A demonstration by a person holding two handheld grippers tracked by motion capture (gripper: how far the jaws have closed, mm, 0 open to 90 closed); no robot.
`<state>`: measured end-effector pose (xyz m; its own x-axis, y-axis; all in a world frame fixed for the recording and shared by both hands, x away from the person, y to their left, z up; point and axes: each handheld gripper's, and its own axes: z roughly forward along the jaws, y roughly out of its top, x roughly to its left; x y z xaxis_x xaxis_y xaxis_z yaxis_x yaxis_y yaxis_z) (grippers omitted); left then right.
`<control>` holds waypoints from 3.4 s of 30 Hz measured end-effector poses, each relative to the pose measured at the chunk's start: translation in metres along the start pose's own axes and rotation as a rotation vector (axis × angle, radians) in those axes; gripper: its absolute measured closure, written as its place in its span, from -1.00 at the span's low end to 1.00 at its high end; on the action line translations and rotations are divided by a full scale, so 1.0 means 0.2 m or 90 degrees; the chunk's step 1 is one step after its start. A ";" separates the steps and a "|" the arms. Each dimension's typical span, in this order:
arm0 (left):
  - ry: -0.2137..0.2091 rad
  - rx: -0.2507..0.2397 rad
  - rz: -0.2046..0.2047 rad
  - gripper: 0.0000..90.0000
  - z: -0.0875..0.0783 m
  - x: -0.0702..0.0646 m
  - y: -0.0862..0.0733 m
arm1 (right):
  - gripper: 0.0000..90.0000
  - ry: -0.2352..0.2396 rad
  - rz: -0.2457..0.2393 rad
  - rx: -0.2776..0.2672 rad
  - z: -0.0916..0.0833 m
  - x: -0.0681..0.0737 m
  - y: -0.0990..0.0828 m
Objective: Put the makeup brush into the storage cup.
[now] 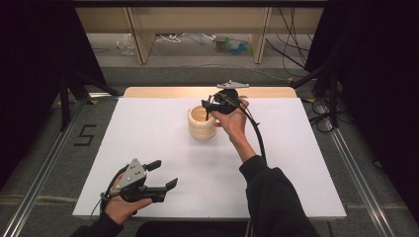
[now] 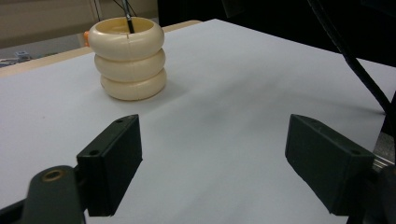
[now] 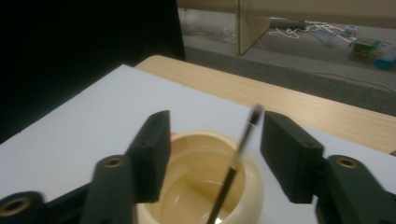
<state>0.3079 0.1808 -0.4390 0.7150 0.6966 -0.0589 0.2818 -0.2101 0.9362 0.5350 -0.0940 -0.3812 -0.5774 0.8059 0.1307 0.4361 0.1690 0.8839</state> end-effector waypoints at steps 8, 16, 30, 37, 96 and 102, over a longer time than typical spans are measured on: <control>-0.005 -0.006 -0.009 -0.58 0.01 0.00 0.00 | -0.17 -0.002 -0.002 -0.036 -0.14 -0.04 0.02; -0.001 -0.001 0.004 -0.58 0.00 0.00 0.00 | -0.25 0.005 -0.060 -0.047 -0.28 -0.02 -0.01; 0.009 -0.007 -0.007 -0.58 0.00 0.01 -0.01 | -0.36 0.020 -0.105 -0.075 -0.50 0.03 -0.10; 0.014 -0.003 -0.006 -0.58 0.00 0.01 0.00 | -0.39 0.036 -0.109 -0.068 -0.56 0.03 -0.16; 0.027 -0.019 -0.014 -0.58 -0.02 0.02 0.01 | -0.56 0.073 -0.077 -0.050 -0.84 -0.02 -0.53; 0.026 -0.020 -0.007 -0.58 -0.02 0.03 0.01 | -0.56 0.069 -0.075 -0.050 -0.86 -0.03 -0.56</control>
<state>0.3090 0.1876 -0.4364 0.6852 0.7263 -0.0554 0.2691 -0.1817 0.9458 0.3705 -0.2149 -0.4031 -0.6945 0.7162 0.0687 0.3082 0.2098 0.9279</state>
